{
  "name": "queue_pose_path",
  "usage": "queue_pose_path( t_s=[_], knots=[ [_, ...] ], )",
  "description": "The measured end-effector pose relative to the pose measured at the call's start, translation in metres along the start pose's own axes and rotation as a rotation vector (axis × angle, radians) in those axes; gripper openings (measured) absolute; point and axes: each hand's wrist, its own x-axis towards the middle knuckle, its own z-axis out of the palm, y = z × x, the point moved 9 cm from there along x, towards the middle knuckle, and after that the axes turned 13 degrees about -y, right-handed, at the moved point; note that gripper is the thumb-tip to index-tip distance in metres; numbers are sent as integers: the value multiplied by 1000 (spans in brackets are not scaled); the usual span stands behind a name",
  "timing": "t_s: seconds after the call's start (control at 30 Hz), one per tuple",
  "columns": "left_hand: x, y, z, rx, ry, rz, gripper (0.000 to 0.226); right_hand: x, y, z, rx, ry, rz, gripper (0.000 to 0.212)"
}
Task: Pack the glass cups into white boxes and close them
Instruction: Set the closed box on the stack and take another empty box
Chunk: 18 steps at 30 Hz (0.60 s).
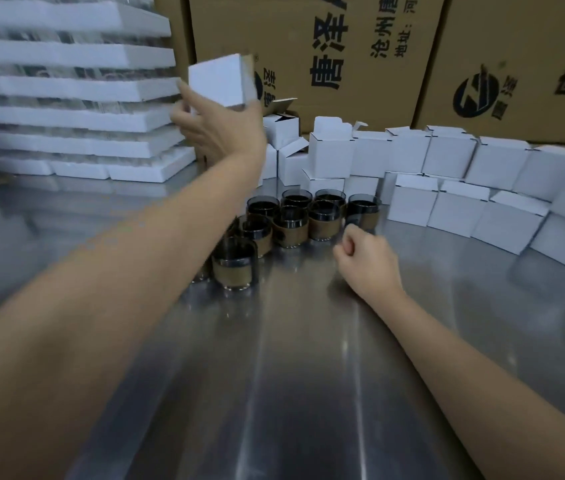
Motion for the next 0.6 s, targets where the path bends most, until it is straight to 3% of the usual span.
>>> queue_pose_path(
  t_s=[0.13, 0.2, 0.3, 0.47, 0.6],
  knots=[
    [-113, 15, 23, -160, -244, 270, 106, -29, 12, -35, 495, 241, 0, 34],
    [-156, 0, 39, -159, -371, 278, 109, -41, 20, -46, 679, 313, -20, 21],
    [-194, -22, 67, -118, -560, 272, 103, -46, 33, -44, 897, 267, -19, 7],
    [-210, -34, 97, -69, -862, 307, 83, -39, 38, -33, 856, 112, 60, 27],
    [-204, -53, 100, -151, -935, 105, 37, -35, 49, -32, 773, 125, 181, 43]
  ],
)
